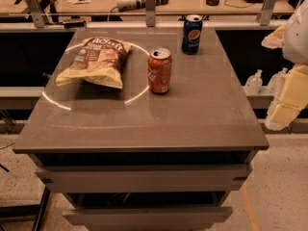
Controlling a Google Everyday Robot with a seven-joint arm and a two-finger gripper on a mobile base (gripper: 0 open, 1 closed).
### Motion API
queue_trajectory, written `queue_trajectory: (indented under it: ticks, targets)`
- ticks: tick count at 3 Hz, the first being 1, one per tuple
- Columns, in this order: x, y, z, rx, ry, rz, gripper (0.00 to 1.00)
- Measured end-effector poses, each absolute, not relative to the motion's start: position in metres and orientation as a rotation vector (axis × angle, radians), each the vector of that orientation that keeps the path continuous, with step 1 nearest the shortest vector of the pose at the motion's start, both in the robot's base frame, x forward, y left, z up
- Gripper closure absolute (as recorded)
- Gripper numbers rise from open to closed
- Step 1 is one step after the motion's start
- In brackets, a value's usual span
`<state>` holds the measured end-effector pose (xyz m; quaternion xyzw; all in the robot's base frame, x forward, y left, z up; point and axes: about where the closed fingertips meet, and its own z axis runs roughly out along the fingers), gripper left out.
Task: Knock coke can over
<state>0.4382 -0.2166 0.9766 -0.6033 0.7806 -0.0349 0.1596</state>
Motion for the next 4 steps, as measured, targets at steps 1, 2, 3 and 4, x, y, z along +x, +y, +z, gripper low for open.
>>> queue_trajectory:
  ticks: [1,2,3,4]
  targets:
    - [0.438,-0.217,0.977,-1.724,2.231,-0.1,0.0]
    - [0.438,-0.216,0.975,-1.692,2.197,-0.009,0.0]
    - [0.455,-0.245,0.948,-1.585,2.084,0.173,0.0]
    - [0.457,-0.26,0.92,-1.524,1.893,0.382,0.0]
